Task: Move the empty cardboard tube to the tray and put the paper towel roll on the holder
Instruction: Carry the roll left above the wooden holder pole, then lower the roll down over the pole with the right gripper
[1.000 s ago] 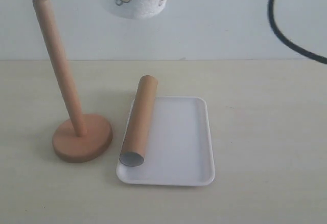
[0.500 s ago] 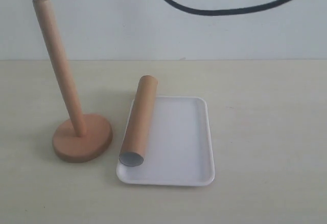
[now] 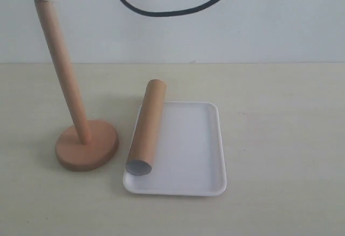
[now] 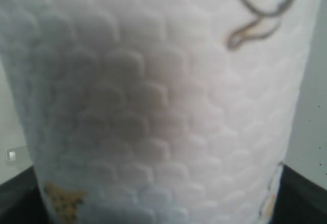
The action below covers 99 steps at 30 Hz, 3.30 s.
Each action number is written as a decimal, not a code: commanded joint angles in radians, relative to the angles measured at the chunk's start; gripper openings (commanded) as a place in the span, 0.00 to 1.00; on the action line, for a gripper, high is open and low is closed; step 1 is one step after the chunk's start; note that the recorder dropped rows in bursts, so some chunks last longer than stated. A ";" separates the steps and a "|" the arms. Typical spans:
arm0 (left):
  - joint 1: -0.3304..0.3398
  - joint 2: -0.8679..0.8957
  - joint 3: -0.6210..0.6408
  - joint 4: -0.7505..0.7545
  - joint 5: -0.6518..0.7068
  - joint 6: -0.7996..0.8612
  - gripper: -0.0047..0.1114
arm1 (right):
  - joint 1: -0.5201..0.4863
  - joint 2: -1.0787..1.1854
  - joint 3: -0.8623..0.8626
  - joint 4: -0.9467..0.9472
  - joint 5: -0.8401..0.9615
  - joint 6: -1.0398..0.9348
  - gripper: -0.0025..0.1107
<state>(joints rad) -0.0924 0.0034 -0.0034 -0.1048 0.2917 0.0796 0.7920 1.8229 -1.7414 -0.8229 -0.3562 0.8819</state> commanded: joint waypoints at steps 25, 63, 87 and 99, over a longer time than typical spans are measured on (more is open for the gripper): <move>0.002 -0.003 0.003 0.001 0.001 -0.003 0.08 | 0.040 0.164 -0.047 0.001 0.032 0.057 0.02; 0.002 -0.003 0.003 0.001 0.001 -0.003 0.08 | 0.044 0.334 0.184 0.137 -0.137 -0.129 0.27; 0.002 -0.003 0.003 0.001 0.001 -0.003 0.08 | 0.044 0.334 0.184 0.115 0.014 -0.120 0.53; 0.002 -0.003 0.003 0.001 0.001 -0.003 0.08 | 0.044 0.334 0.184 0.110 0.040 -0.053 0.86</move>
<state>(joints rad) -0.0924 0.0034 -0.0034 -0.1048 0.2917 0.0796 0.8375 2.1662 -1.5537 -0.7142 -0.3228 0.8039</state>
